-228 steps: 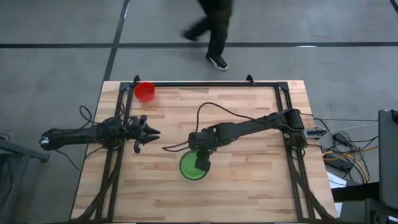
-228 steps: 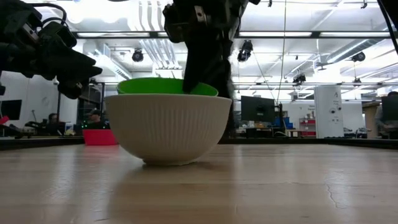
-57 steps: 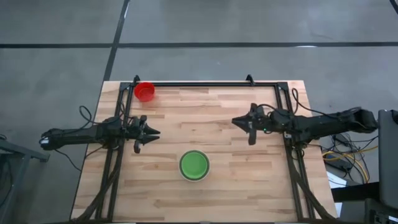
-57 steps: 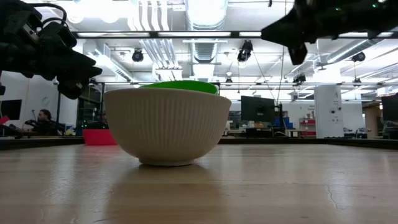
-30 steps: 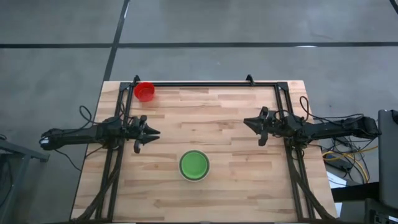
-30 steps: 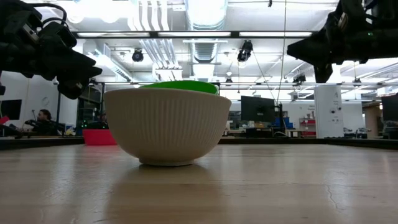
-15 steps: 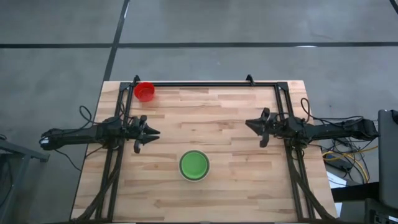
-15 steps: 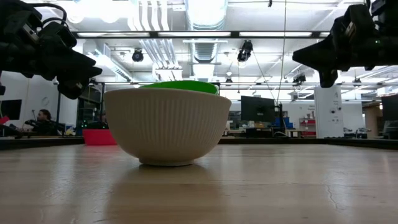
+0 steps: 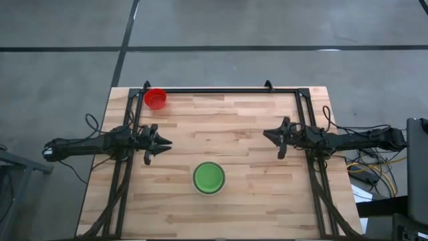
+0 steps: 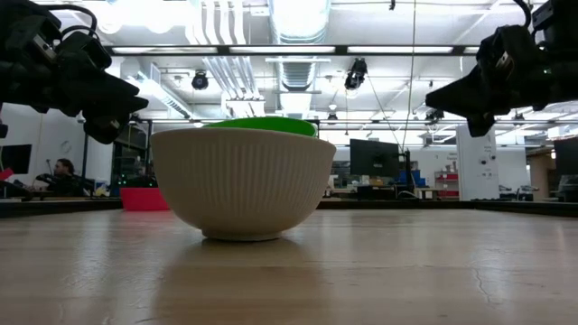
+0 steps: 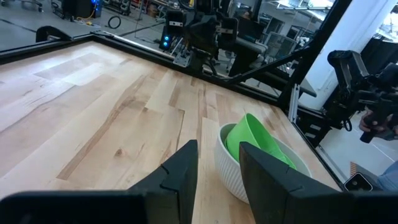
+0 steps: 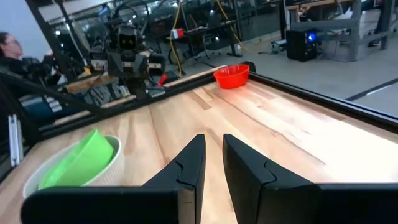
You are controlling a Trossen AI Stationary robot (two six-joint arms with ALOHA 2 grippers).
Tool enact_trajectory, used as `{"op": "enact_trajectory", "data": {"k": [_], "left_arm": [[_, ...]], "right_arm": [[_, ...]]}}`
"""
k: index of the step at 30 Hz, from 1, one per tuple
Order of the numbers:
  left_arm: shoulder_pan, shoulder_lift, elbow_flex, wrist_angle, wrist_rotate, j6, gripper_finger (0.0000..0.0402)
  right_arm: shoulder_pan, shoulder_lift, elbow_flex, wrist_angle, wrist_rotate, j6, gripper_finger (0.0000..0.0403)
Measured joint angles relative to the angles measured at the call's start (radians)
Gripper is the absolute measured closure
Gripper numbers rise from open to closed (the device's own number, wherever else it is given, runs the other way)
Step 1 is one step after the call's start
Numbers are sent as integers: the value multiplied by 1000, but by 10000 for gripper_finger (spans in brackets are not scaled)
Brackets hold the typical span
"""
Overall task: Nest bowls inside each other
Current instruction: Stack the red bowl on the green bowl
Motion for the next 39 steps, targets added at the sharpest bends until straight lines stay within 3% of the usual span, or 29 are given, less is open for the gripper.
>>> {"op": "enact_trajectory", "data": {"k": [39], "left_arm": [[0, 0, 0, 0, 0, 0, 280]], "right_arm": [[0, 3, 0, -26, 2, 21, 349]]}}
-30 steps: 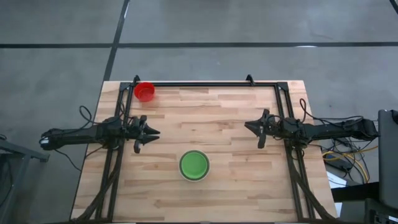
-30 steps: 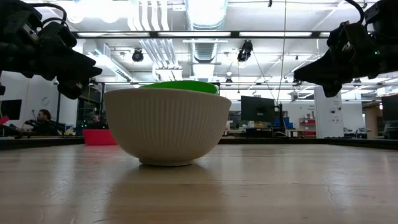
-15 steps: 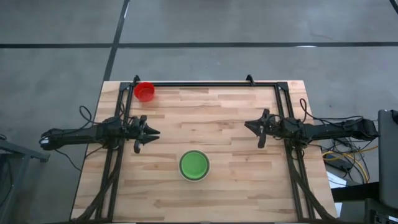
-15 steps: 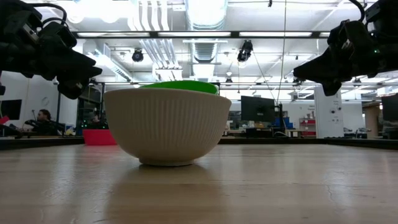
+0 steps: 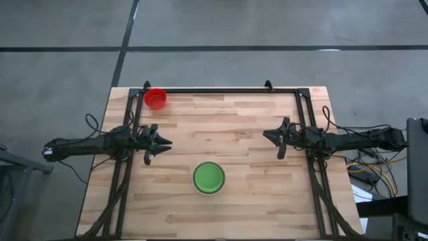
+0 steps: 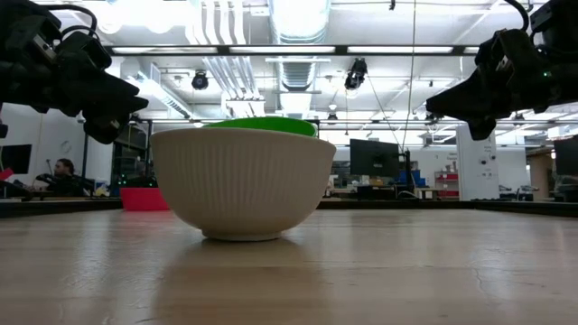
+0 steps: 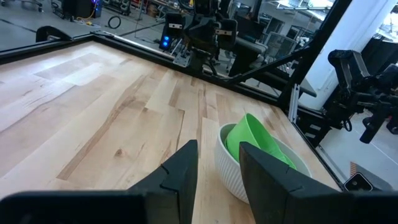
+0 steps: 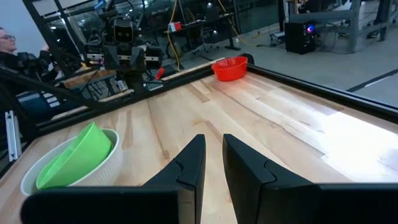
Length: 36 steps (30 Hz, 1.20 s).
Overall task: Nest bowls inside each other
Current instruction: Stack the red bowl on the green bowl
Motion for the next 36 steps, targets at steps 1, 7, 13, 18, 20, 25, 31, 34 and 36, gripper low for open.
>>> {"op": "enact_trajectory", "data": {"k": [1, 7, 13, 18, 20, 25, 31, 34, 36], "left_arm": [[0, 0, 0, 0, 0, 0, 280], [0, 0, 0, 0, 0, 0, 280], [0, 0, 0, 17, -9, 0, 280], [0, 0, 0, 23, -11, -1, 280], [0, 0, 0, 23, -11, -4, 280], [0, 0, 0, 40, -22, -75, 280], [2, 5, 24, 47, -193, -5, 280], [2, 6, 59, 16, -295, -9, 280], [2, 6, 83, 7, -351, -15, 280]], "right_arm": [[0, 0, 0, 0, 0, 0, 349], [0, 0, 0, 0, 0, 0, 349], [0, 0, 0, 0, 0, 0, 349], [0, 0, 0, 0, 0, 0, 349], [0, 0, 0, 0, 0, 0, 349], [0, 0, 0, 0, 0, 0, 349], [0, 1, 0, 0, -1, 0, 349], [0, 1, 0, 0, -1, 0, 349], [0, 1, 0, 0, -1, 0, 349]]}}
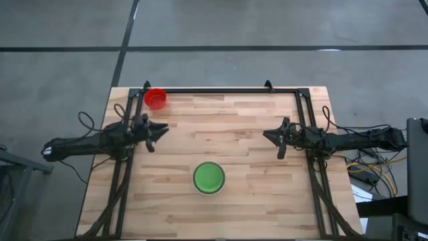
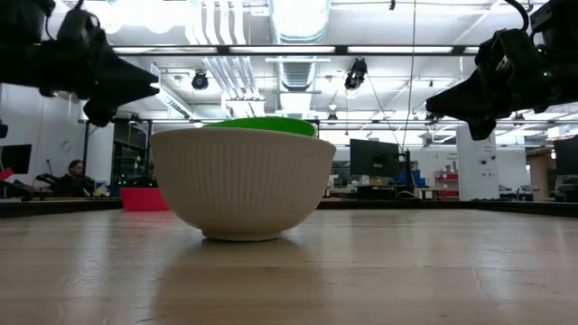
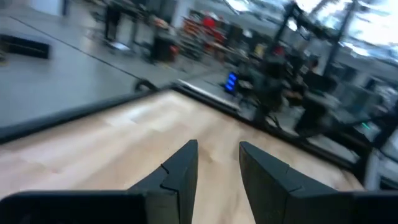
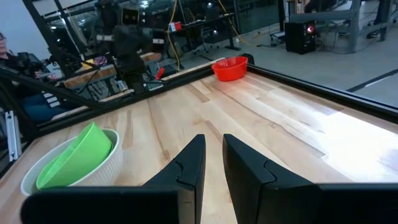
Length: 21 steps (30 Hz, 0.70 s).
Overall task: Nest bowls inside each other
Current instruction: Stack the red bowl on the green bowl
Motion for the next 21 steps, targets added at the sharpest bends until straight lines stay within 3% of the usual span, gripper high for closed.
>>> {"op": "enact_trajectory", "data": {"k": [5, 10, 21], "left_arm": [[0, 16, 55, -14, -129, 41, 280], [0, 76, 110, -101, -148, 43, 280], [0, 136, 109, -92, -208, 73, 280]], "right_arm": [[0, 0, 0, 0, 0, 0, 349], [0, 0, 0, 0, 0, 0, 349], [0, 0, 0, 0, 0, 0, 349]]}}
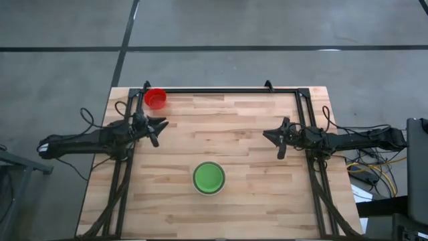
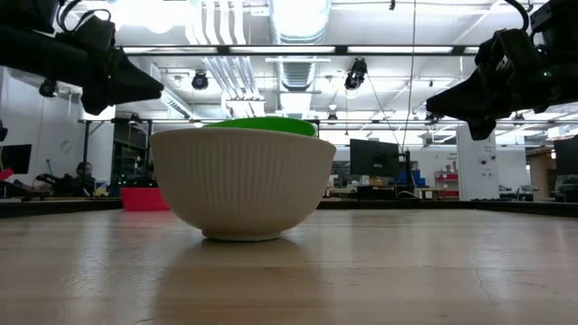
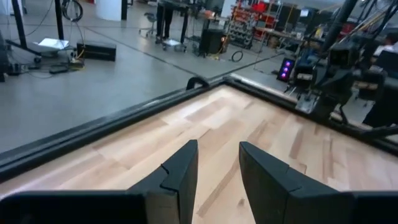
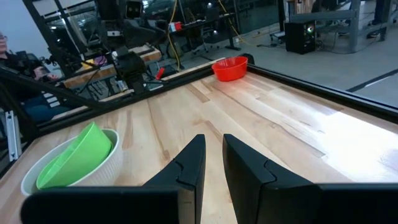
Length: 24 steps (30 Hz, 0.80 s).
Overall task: Nest bowls inside each other
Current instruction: Stack the red bowl on the green bowl
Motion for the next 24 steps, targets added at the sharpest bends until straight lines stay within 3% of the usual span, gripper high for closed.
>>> {"op": "enact_trajectory", "data": {"k": [4, 13, 24], "left_arm": [[0, 1, -26, 9, -8, -61, 280], [0, 1, -30, 14, -101, -379, 280], [0, 1, -30, -26, -92, -442, 280]], "right_arm": [[0, 0, 0, 0, 0, 0, 349], [0, 0, 0, 0, 0, 0, 349], [0, 0, 0, 0, 0, 0, 349]]}}
